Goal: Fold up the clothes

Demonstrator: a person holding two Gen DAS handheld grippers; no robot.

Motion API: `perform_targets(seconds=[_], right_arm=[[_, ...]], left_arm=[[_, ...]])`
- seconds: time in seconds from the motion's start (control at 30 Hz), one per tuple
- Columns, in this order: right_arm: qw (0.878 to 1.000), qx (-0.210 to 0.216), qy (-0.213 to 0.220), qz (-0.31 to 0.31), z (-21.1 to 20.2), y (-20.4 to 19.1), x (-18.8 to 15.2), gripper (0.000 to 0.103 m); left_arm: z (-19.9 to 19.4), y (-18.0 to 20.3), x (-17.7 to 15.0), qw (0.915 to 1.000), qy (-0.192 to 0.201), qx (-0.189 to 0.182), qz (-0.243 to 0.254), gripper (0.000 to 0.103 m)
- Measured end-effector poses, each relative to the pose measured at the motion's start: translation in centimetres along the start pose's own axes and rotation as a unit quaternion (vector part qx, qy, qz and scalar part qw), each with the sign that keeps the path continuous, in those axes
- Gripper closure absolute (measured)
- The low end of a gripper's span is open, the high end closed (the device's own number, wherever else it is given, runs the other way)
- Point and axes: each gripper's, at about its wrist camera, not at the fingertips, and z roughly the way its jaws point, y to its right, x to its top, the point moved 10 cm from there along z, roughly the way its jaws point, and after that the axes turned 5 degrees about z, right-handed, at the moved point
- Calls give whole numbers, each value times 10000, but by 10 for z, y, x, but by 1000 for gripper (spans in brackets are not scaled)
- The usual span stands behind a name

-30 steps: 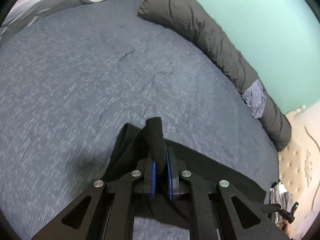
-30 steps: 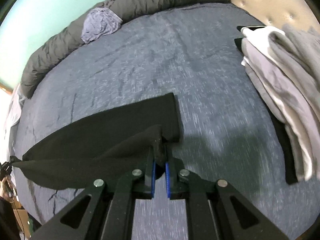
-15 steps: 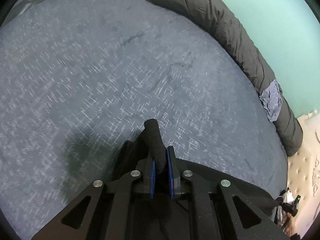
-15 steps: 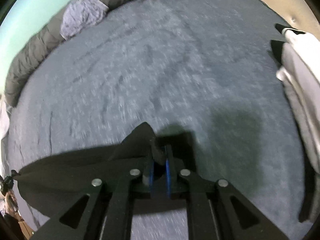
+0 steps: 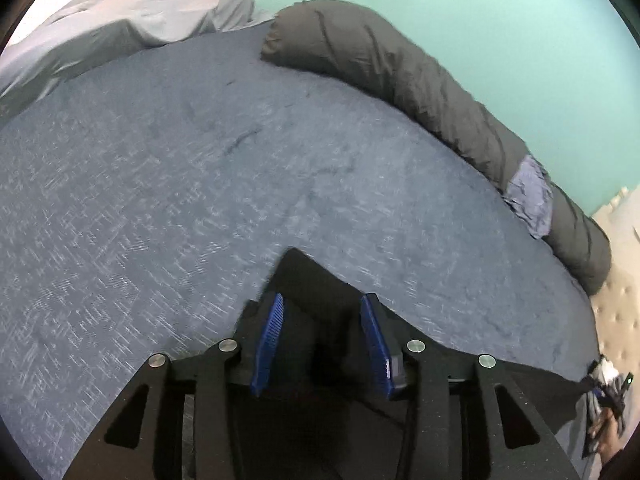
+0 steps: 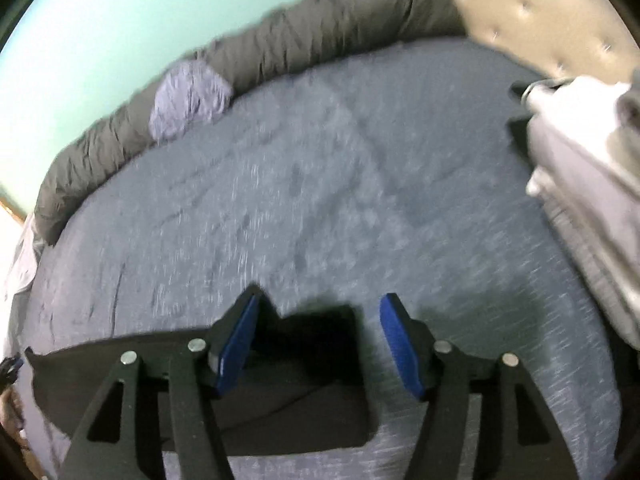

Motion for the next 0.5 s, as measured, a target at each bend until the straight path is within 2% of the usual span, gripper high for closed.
perform_targets(seconds=[0.1,0.13,0.27,0.4,0.5], right_arm=[[9991,119,382,116,-17,6,7,37],[9993,126,342,31,-16,4,5,37],[9983,94,-185,-554,1,-8,-15,37],[9954,197,-619,-704,24,-15,-42,36],[9937,171,-666,-882,33,-17,-52,37]], left_arm=[[-5,18,-6,9998,119,-88,104,57],[-6,25,-8,9997,162,-97,182,57],[-8,55,-20,9986,275,-196,419,57],[3,78,-45,9981,168,-465,362,55],[9,95,-62,9970,236,-630,372,55]])
